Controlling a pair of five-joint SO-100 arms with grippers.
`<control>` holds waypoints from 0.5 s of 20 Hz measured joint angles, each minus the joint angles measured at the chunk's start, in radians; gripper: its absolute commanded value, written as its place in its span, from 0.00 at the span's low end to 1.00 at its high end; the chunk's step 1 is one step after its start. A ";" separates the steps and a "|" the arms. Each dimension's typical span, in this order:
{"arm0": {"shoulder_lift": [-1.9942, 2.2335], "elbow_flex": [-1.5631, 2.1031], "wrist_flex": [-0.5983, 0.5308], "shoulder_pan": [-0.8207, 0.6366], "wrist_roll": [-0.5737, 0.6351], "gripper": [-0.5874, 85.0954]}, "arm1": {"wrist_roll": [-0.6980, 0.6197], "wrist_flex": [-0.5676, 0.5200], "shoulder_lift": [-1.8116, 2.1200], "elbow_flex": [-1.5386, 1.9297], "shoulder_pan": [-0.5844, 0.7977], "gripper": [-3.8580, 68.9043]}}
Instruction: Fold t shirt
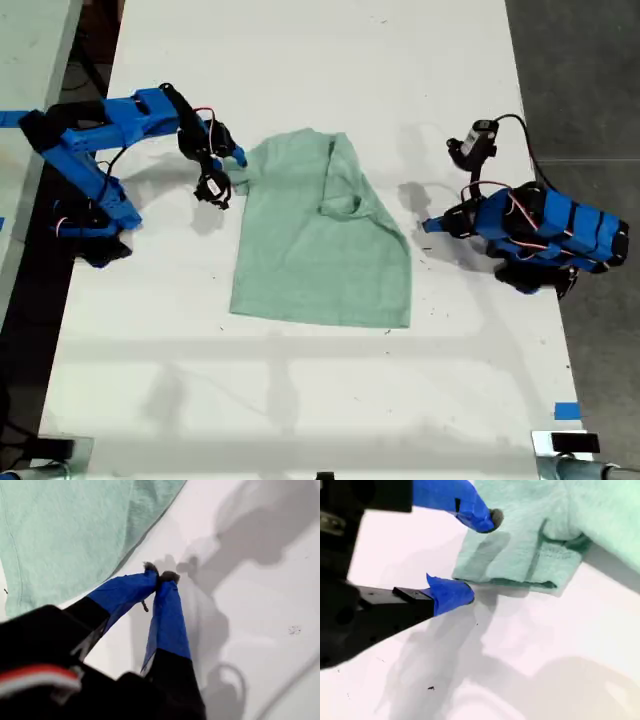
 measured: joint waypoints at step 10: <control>-0.193 -0.117 0.044 0.057 -0.095 0.01 | 0.000 0.000 0.000 0.000 0.000 0.08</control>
